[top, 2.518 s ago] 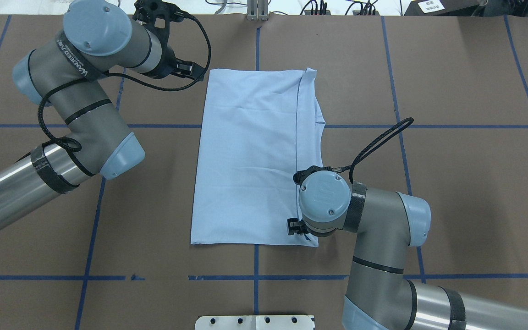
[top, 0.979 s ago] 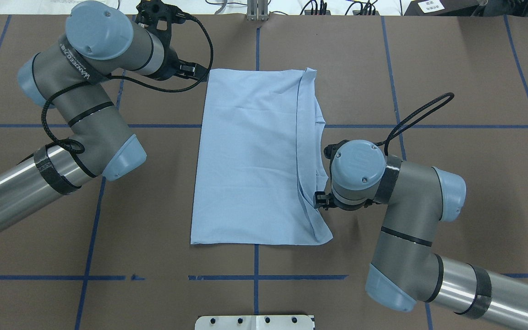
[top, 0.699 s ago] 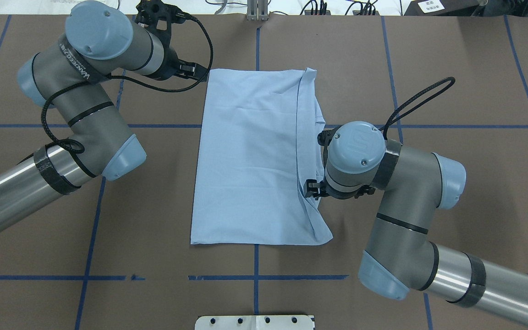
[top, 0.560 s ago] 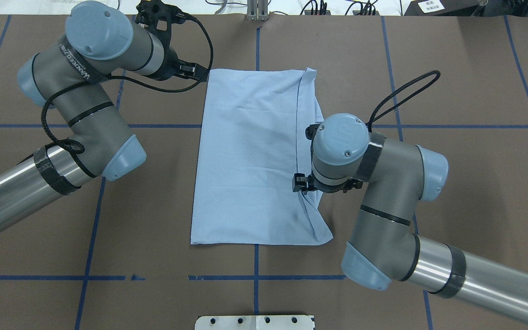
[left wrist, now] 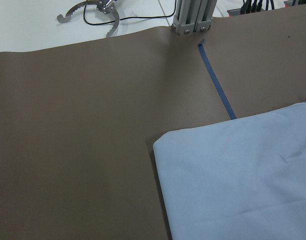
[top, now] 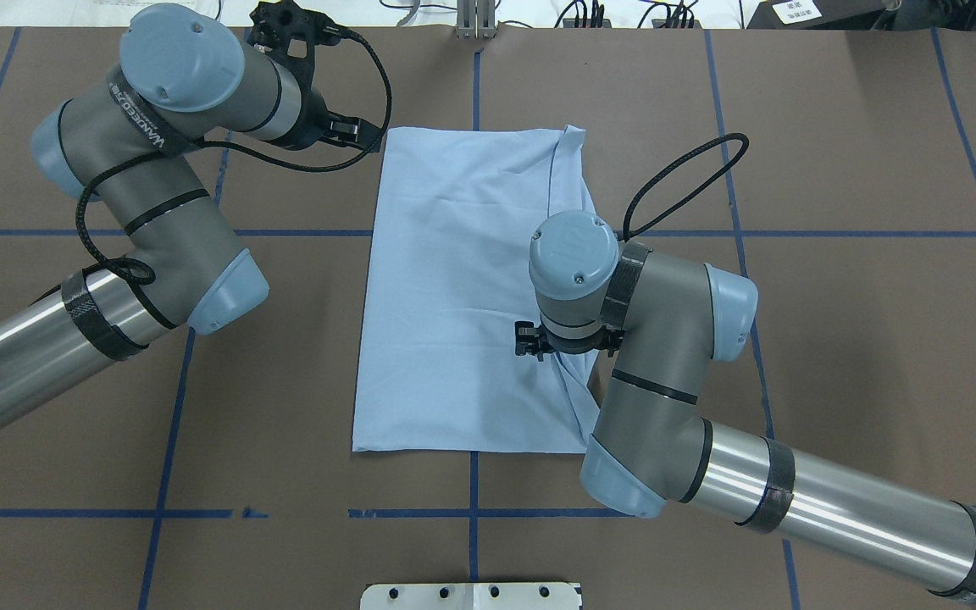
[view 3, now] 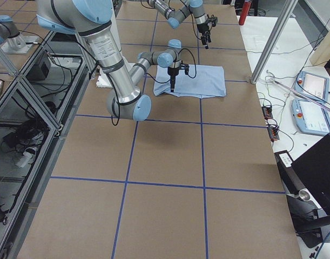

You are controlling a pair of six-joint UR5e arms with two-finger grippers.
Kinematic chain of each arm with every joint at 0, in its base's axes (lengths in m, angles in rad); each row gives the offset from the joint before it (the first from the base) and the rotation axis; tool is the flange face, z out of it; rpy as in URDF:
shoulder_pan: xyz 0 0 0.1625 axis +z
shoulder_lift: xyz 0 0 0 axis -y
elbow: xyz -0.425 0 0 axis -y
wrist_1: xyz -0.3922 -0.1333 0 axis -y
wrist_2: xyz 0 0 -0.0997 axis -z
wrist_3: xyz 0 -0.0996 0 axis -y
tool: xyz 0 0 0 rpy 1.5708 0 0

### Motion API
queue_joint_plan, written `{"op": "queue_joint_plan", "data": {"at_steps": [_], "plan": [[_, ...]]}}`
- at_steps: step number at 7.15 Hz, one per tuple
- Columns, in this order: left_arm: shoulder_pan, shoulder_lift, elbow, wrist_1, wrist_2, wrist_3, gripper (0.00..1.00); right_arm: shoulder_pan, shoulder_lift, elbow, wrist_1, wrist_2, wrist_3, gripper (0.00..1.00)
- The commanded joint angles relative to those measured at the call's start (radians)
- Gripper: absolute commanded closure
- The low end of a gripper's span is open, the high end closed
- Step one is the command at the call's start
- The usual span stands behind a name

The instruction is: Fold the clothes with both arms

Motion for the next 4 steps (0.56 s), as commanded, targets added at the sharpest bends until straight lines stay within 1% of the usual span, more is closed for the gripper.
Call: {"op": "queue_joint_plan", "data": {"at_steps": [1, 3, 4], "plan": [[0.001, -0.001, 0.009, -0.009, 0.000, -0.001, 0.00, -0.011, -0.015, 0.001, -0.005, 0.017, 0.001, 0.00], [0.001, 0.000, 0.051, -0.071, 0.000, -0.001, 0.00, -0.011, -0.021, -0.002, -0.006, 0.036, 0.001, 0.00], [0.001, 0.000, 0.054, -0.077, 0.000, -0.002, 0.00, -0.009, -0.028, -0.003, -0.006, 0.040, 0.001, 0.00]]}}
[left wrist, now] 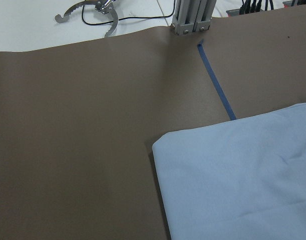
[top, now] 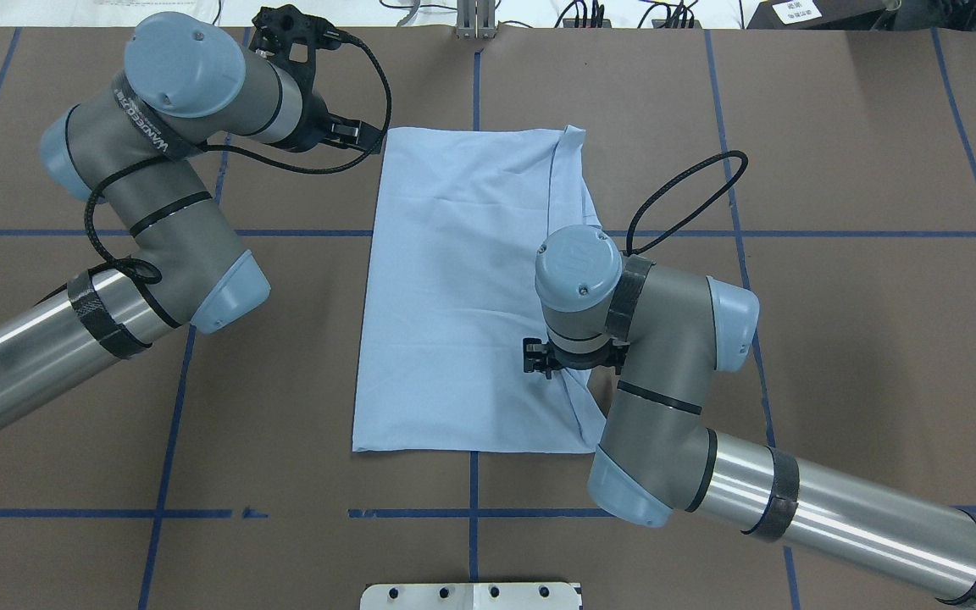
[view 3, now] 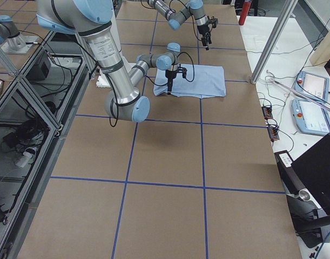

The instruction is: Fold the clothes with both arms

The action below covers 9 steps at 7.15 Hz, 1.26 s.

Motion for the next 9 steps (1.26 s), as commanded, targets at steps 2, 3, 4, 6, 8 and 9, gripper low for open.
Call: {"op": "queue_joint_plan", "data": {"at_steps": [2, 3, 4, 6, 8, 9], "plan": [[0.000, -0.001, 0.011, -0.019, 0.000, -0.001, 0.00, 0.021, -0.020, 0.006, -0.004, 0.021, 0.000, 0.00], [0.000, -0.002, 0.010, -0.020, 0.000, -0.003, 0.00, 0.019, -0.037, 0.006, -0.002, 0.021, 0.000, 0.00], [0.000, -0.002, 0.010, -0.020, -0.002, -0.003, 0.00, 0.022, -0.044, 0.010, -0.002, 0.023, 0.000, 0.00], [0.000, -0.004, 0.010, -0.020, 0.000, -0.003, 0.00, 0.044, -0.070, 0.070, -0.007, 0.029, 0.002, 0.00], [0.000, -0.003, 0.000, -0.017, -0.002, -0.003, 0.00, 0.045, -0.164, 0.124, -0.007, 0.028, 0.003, 0.00], [-0.001, 0.004, -0.016, -0.007, -0.026, -0.003, 0.00, 0.048, -0.192, 0.139, -0.007, 0.028, 0.003, 0.00]]}}
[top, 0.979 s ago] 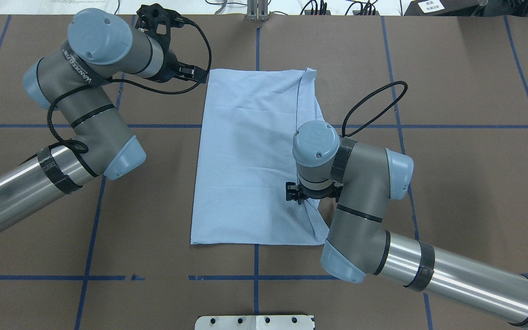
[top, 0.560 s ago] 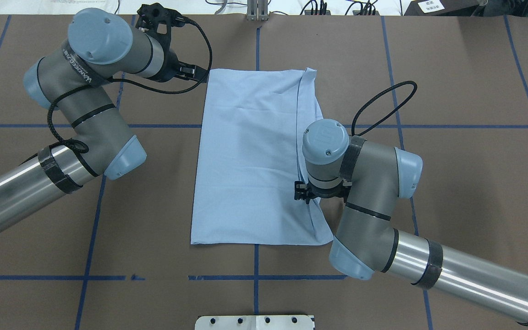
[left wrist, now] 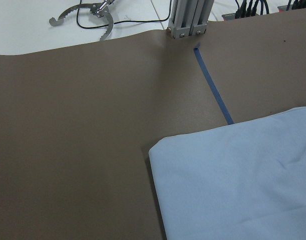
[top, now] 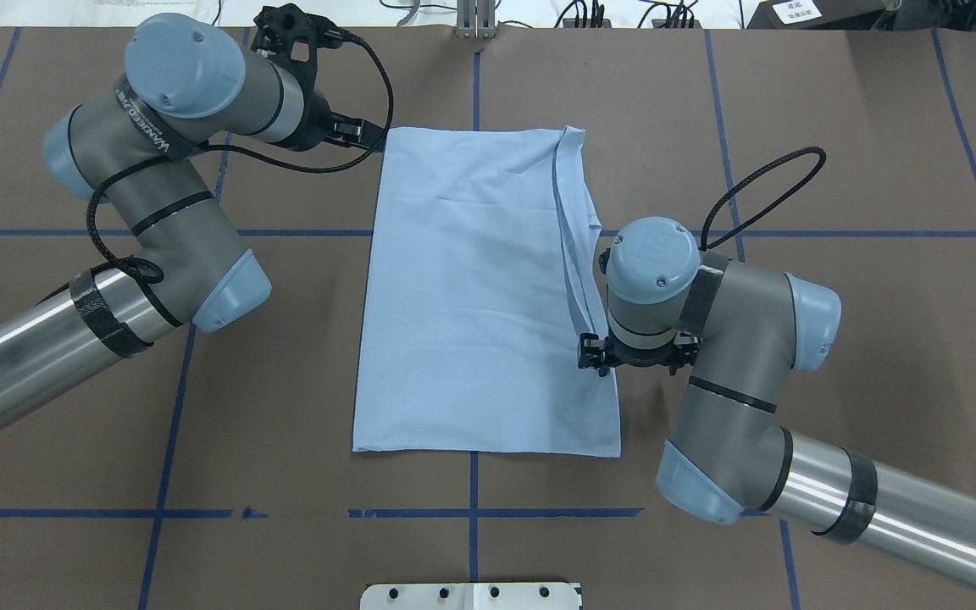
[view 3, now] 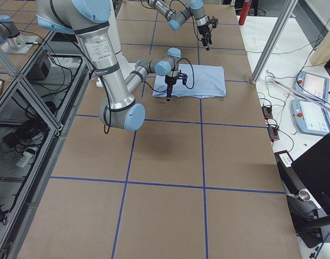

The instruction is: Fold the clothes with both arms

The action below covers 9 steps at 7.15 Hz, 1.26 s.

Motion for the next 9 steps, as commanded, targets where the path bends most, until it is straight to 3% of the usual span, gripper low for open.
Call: {"op": "queue_joint_plan", "data": {"at_steps": [1, 3, 5, 9], "plan": [[-0.001, 0.010, -0.017, 0.009, -0.022, 0.000, 0.00, 0.032, -0.031, 0.046, -0.005, 0.003, -0.001, 0.00], [-0.001, 0.008, -0.022, 0.009, -0.023, 0.000, 0.00, 0.080, 0.074, 0.064, -0.069, 0.041, -0.004, 0.00], [0.000, 0.004, -0.029, -0.002, -0.069, -0.064, 0.00, 0.089, 0.082, 0.045, 0.004, 0.035, -0.011, 0.00], [-0.001, 0.013, -0.066, -0.002, -0.079, -0.068, 0.00, 0.123, 0.229, -0.275, 0.141, 0.003, -0.068, 0.00]]}}
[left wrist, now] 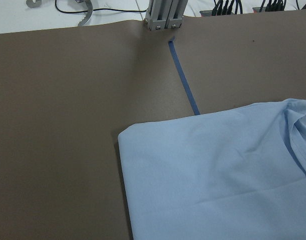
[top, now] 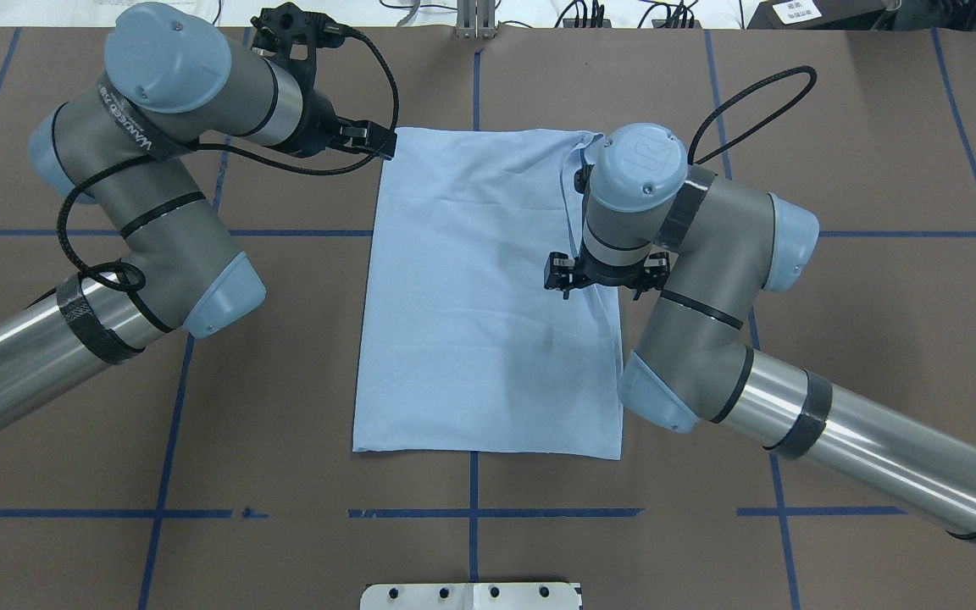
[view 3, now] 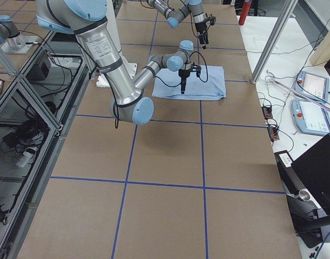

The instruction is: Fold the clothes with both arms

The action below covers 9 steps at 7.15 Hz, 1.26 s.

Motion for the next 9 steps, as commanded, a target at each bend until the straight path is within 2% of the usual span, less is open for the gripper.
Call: {"op": "queue_joint_plan", "data": {"at_steps": [1, 3, 9], "plan": [[0.000, 0.003, -0.006, -0.001, -0.001, 0.000, 0.00, 0.014, 0.065, -0.123, 0.023, -0.024, -0.030, 0.00], [0.000, 0.003, -0.006, -0.003, -0.001, 0.001, 0.00, 0.032, 0.083, -0.195, 0.098, -0.024, -0.031, 0.00], [0.000, 0.001, -0.007, -0.003, -0.001, 0.001, 0.00, 0.066, 0.085, -0.240, 0.096, -0.013, -0.076, 0.00]]}}
